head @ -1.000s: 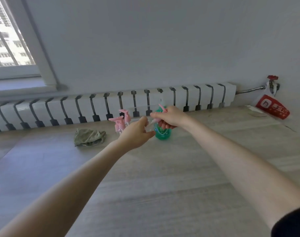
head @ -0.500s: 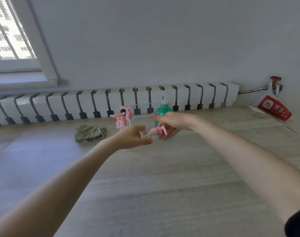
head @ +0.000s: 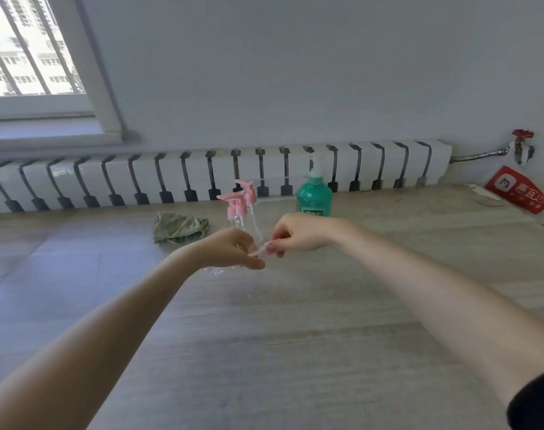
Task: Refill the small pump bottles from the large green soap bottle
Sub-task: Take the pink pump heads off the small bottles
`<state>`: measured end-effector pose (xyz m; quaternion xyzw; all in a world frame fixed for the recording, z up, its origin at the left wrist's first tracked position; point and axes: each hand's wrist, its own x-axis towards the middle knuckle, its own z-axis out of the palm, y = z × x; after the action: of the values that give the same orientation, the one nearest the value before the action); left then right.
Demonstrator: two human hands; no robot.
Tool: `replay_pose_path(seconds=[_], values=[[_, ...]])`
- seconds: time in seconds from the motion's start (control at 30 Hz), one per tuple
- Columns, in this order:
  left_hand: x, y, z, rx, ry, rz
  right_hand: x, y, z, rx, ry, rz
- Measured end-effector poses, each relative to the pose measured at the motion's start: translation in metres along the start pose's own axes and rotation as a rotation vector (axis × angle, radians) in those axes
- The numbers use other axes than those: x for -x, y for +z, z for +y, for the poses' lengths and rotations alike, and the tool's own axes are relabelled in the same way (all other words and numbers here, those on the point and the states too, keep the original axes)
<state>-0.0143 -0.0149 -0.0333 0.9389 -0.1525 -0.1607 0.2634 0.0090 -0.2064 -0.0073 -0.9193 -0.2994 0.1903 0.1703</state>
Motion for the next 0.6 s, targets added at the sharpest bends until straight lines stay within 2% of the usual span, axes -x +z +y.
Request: replay_pose_path(seconds=[0.1,0.23,0.27,0.33,0.43,0.53,0.6], values=[[0.006,-0.004,-0.001,0.09,-0.002,-0.004,0.002,0.004,-0.003,0.033,-0.103,0.162],[0.01,-0.012,-0.003,0.165,-0.092,-0.076,-0.004,0.01,0.003,0.579,-0.437,0.62],[0.011,-0.014,-0.004,0.171,-0.124,-0.099,-0.005,0.011,0.005,0.636,-0.491,0.682],[0.012,-0.017,-0.007,0.153,-0.159,-0.123,-0.004,0.009,0.008,0.632,-0.507,0.691],[0.013,-0.02,-0.01,0.06,-0.194,-0.145,0.002,0.006,0.009,0.581,-0.317,0.617],[0.015,-0.022,-0.017,0.016,-0.272,-0.129,0.007,0.004,0.02,0.467,0.022,0.493],[0.019,-0.024,-0.025,0.07,-0.299,-0.04,0.01,0.005,0.031,0.426,0.239,0.379]])
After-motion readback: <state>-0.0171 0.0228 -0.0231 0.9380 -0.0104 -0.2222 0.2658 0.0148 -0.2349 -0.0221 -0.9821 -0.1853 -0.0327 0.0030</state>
